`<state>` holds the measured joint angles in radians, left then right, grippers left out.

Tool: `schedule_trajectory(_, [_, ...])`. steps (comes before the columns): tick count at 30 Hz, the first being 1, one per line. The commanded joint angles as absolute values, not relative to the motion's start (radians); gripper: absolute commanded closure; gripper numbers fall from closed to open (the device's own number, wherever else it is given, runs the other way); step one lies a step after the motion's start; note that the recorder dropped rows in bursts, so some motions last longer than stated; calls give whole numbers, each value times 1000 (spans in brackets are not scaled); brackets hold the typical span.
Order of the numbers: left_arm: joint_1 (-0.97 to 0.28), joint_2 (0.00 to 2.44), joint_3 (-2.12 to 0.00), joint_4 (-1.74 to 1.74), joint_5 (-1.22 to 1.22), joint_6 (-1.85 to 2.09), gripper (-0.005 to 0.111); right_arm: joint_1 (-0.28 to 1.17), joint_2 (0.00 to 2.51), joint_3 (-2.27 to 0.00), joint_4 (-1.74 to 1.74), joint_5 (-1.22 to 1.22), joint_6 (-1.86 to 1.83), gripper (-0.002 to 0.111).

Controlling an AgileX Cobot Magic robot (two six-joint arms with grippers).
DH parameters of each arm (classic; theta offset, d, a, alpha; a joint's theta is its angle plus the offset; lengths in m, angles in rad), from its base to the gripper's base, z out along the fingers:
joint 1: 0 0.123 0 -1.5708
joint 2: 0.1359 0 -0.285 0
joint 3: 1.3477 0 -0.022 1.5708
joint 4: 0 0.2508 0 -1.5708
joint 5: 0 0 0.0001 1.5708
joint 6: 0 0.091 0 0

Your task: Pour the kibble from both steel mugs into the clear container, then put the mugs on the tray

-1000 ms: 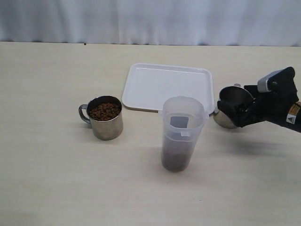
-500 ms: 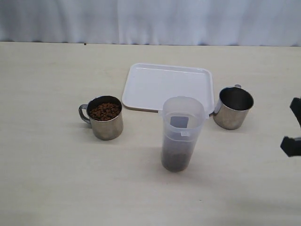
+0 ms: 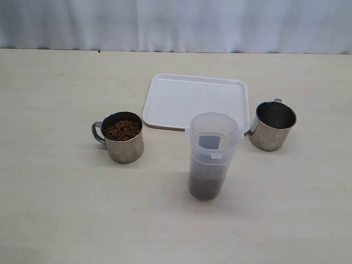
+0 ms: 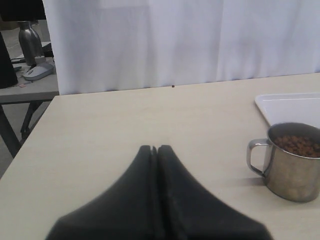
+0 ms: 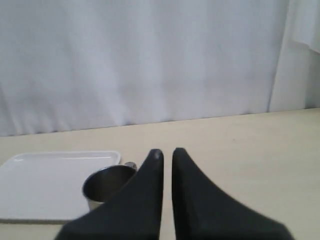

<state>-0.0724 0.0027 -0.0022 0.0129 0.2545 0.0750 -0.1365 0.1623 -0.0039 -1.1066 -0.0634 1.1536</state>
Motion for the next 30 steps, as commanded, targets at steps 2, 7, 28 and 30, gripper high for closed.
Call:
schedule_trajectory(2, [-71, 0, 0, 15, 241, 76, 107, 18, 196, 0, -1272, -11, 1279, 103])
schedule_trajectory(7, [-71, 0, 0, 15, 241, 76, 107, 128, 196, 0, -1234, 87, 1278, 103])
schedule_trajectory(28, [-71, 0, 0, 15, 241, 76, 107, 176, 196, 0, -1234, 78, 1278, 103])
schedule_trajectory(30, [-71, 0, 0, 15, 241, 76, 107, 176, 196, 0, -1234, 78, 1278, 103])
